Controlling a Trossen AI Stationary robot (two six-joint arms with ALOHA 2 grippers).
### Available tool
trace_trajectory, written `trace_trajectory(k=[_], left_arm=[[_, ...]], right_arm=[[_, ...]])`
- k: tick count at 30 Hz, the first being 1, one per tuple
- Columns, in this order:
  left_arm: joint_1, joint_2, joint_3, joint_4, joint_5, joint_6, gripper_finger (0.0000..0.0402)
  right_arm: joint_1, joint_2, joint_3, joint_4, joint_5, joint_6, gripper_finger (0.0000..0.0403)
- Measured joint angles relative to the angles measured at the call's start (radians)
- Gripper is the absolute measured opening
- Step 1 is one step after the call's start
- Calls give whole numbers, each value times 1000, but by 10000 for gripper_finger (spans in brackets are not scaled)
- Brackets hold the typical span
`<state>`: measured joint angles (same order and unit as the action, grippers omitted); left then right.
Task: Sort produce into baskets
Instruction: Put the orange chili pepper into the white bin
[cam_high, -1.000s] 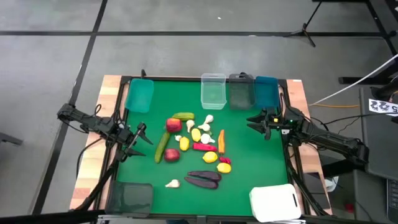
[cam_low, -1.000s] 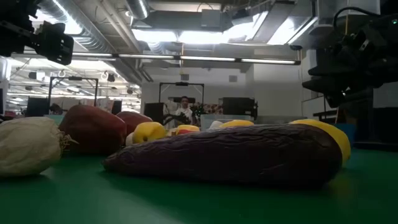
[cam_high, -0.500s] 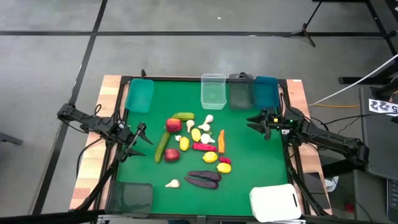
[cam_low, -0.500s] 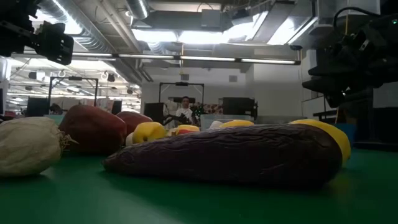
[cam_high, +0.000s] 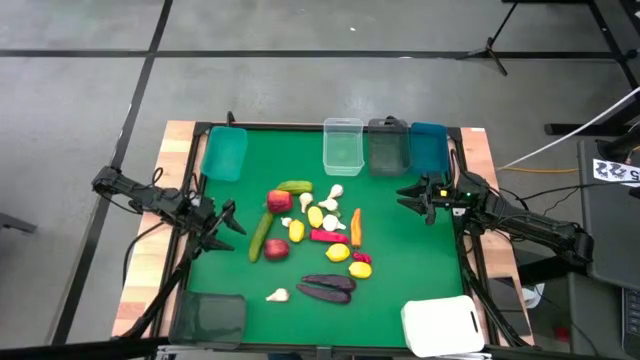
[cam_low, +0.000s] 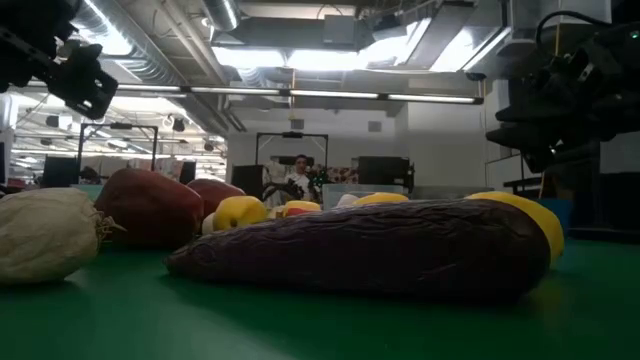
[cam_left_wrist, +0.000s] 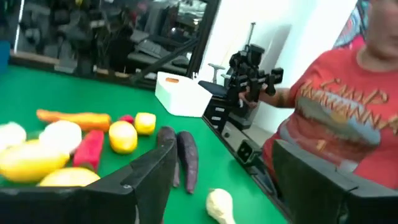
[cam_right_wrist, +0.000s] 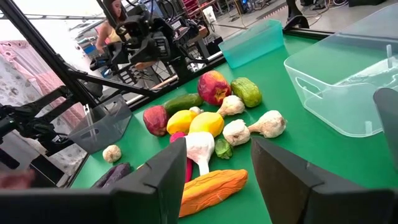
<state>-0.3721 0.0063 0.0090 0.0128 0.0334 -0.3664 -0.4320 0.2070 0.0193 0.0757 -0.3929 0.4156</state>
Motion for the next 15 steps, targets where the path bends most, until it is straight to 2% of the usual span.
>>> trace_trajectory(k=[4, 15], left_arm=[[0, 0, 0, 0, 0, -37, 258], [0, 0, 0, 0, -13, 5, 258]], right_arm=[[0, 0, 0, -1, 0, 0, 179], [0, 0, 0, 39, 26, -1, 179]])
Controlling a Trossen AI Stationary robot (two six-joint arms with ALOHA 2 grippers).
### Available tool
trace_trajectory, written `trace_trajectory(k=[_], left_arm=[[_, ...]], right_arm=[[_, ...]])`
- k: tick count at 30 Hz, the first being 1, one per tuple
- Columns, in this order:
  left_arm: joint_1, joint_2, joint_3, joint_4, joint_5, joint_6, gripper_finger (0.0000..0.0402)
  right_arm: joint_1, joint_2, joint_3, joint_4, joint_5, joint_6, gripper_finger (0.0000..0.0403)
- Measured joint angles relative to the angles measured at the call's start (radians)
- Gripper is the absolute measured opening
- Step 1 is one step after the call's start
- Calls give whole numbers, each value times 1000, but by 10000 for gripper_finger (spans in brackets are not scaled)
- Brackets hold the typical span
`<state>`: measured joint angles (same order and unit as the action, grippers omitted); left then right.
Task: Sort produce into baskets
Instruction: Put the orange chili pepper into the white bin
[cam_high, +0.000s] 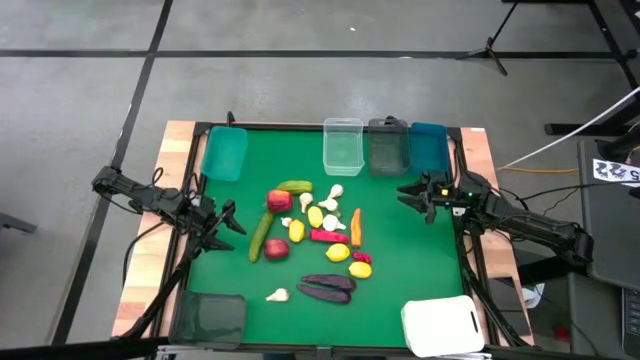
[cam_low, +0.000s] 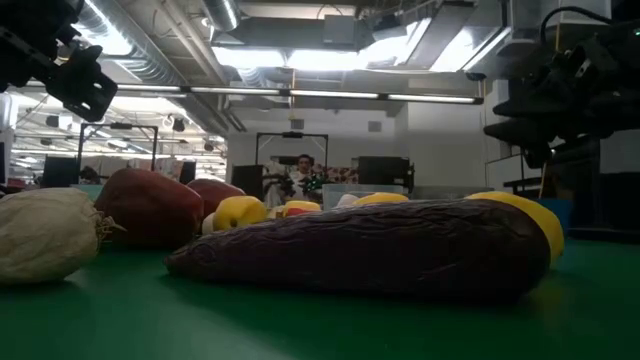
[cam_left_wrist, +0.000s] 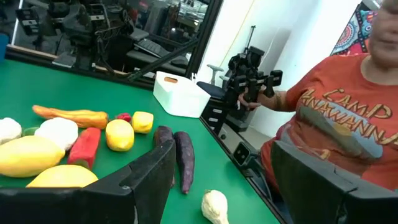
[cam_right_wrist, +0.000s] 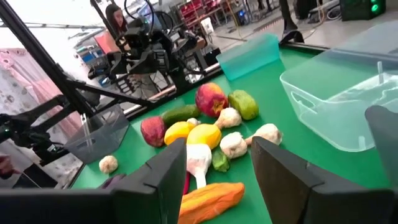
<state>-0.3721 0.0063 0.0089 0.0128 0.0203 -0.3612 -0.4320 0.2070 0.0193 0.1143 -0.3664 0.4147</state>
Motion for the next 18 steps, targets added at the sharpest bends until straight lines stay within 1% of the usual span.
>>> trace_trajectory(k=[3, 6, 8, 9, 11, 12, 13, 14, 16, 18], left_arm=[[0, 0, -1, 22, -133, 89, 258], [0, 0, -1, 97, -259, 171, 258], [0, 0, -1, 160, -318, 202, 258], [0, 0, -1, 189, -331, 222, 258], [0, 0, -1, 230, -365, 319, 258], [0, 0, -1, 248, -409, 392, 258], [0, 0, -1, 269, -477, 450, 258], [0, 0, -1, 286, -549, 464, 258], [1, 0, -1, 307, -652, 420, 258], [1, 0, -1, 322, -691, 384, 258]], right_arm=[[0, 0, 0, 1, -2, 19, 179], [0, 0, 0, 3, -2, 27, 179], [0, 0, 0, 14, -2, 27, 179], [0, 0, 0, 23, 0, 27, 179], [0, 0, 0, 48, 9, 27, 179], [0, 0, 0, 60, 12, 27, 179], [0, 0, 0, 72, 16, 27, 179], [0, 0, 0, 78, 16, 27, 179], [0, 0, 0, 79, 16, 27, 179], [0, 0, 0, 79, 16, 23, 179]])
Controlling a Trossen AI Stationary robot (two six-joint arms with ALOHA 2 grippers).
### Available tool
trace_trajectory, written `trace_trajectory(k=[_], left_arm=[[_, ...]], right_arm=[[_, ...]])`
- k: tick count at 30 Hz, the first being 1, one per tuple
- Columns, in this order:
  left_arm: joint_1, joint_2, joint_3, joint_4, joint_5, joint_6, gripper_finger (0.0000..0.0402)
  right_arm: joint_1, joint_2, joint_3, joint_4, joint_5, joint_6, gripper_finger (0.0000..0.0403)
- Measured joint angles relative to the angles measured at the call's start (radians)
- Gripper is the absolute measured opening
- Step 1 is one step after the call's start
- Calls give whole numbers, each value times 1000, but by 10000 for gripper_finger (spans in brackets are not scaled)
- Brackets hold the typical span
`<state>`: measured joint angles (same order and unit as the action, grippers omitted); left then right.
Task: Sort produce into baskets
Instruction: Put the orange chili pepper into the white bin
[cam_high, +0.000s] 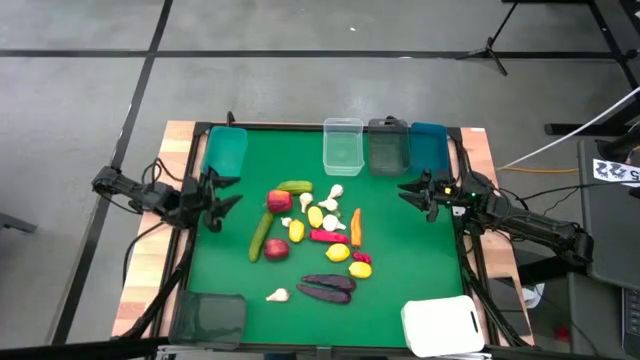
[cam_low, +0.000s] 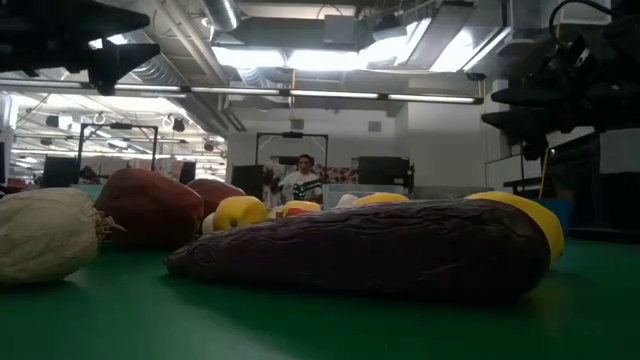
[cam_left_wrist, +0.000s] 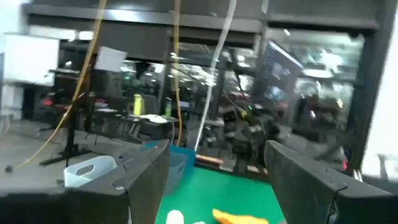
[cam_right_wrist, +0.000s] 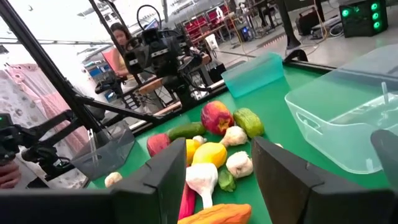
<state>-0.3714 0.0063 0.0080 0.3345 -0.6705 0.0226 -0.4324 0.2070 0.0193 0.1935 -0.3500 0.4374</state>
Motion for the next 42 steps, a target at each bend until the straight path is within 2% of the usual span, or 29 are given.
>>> trace_trajectory(k=[10, 23, 26, 28, 31, 35, 38, 42], left_arm=[[1, 0, 1, 65, -5, 130, 258], [1, 0, 1, 75, 2, -270, 258], [1, 0, 12, 73, 3, -308, 258], [1, 0, 37, 73, 3, -303, 258], [1, 2, 92, 72, 4, -274, 258], [-1, 38, 176, 67, 17, -199, 258], [-1, 100, 241, 67, 17, -154, 258], [-1, 225, 313, 63, 7, -113, 258]], right_arm=[[0, 0, 0, 36, 28, -79, 179], [0, 0, 0, 234, 17, -78, 179], [0, 0, 3, 317, 23, -90, 179], [0, 1, 39, 313, 25, -112, 179], [0, 1, 154, 182, 25, -168, 179], [0, 45, 386, -195, 87, -281, 179], [0, 131, 572, -450, 177, -314, 179], [1, 275, 751, -681, 166, -371, 179]])
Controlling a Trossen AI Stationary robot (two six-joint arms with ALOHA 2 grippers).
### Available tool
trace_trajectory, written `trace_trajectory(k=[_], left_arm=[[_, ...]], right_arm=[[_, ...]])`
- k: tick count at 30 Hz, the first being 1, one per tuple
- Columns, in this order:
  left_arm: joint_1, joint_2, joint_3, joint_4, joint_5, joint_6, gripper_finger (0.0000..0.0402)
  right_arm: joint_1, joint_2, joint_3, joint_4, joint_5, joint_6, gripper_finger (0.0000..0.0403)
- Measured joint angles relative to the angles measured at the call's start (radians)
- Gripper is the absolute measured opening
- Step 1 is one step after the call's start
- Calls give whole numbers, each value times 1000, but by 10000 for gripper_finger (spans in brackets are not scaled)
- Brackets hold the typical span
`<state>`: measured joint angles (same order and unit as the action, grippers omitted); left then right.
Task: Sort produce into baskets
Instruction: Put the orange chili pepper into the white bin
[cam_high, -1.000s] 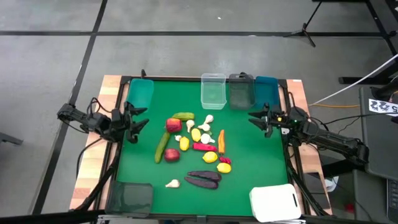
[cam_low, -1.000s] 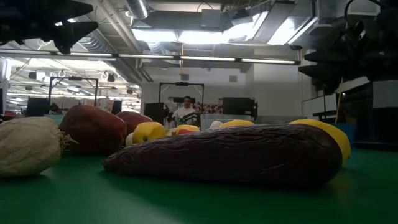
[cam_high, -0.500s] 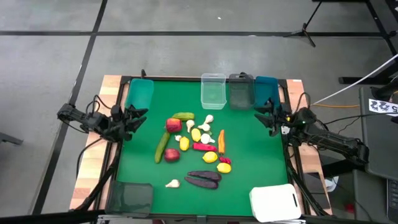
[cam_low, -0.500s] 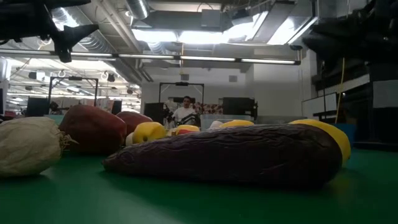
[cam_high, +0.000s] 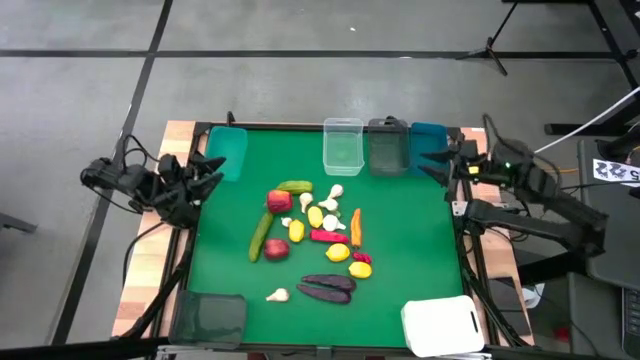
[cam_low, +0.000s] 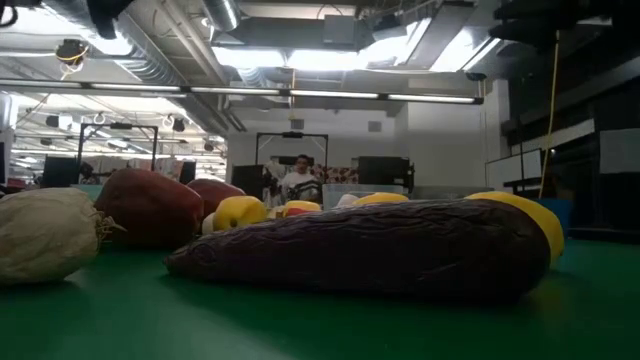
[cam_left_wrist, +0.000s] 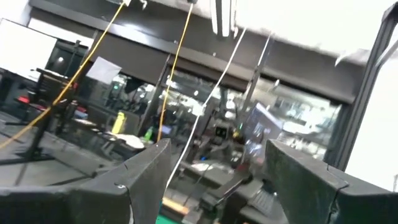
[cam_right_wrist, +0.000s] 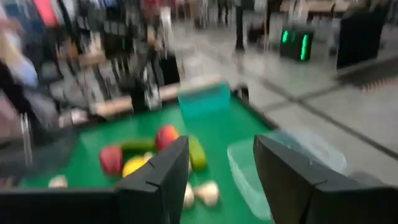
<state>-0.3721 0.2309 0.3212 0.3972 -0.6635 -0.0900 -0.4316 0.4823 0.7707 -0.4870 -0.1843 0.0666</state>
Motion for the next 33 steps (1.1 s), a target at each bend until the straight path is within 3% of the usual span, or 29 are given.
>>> trace_trajectory(k=[3, 8, 10, 14, 22, 28, 33], left_arm=[[0, 97, 36, -2, -5, 26, 258], [1, 221, 60, -1, -10, 17, 258], [1, 252, 60, -3, -16, 4, 258], [1, 288, 60, -3, -20, -15, 258], [1, 294, 60, -2, -21, -14, 258], [1, 295, 60, -24, -23, 18, 258], [1, 296, 60, -27, -23, 18, 258]], right_arm=[[0, 95, 72, -82, -56, -77, 179], [6, 283, 104, -86, -185, -178, 179], [41, 360, 106, -85, -189, -211, 179], [163, 503, 107, -87, -116, -344, 179], [461, 703, 158, -138, 178, -618, 179], [588, 858, 239, -142, 241, -703, 179], [602, 975, 296, -143, 245, -770, 179]])
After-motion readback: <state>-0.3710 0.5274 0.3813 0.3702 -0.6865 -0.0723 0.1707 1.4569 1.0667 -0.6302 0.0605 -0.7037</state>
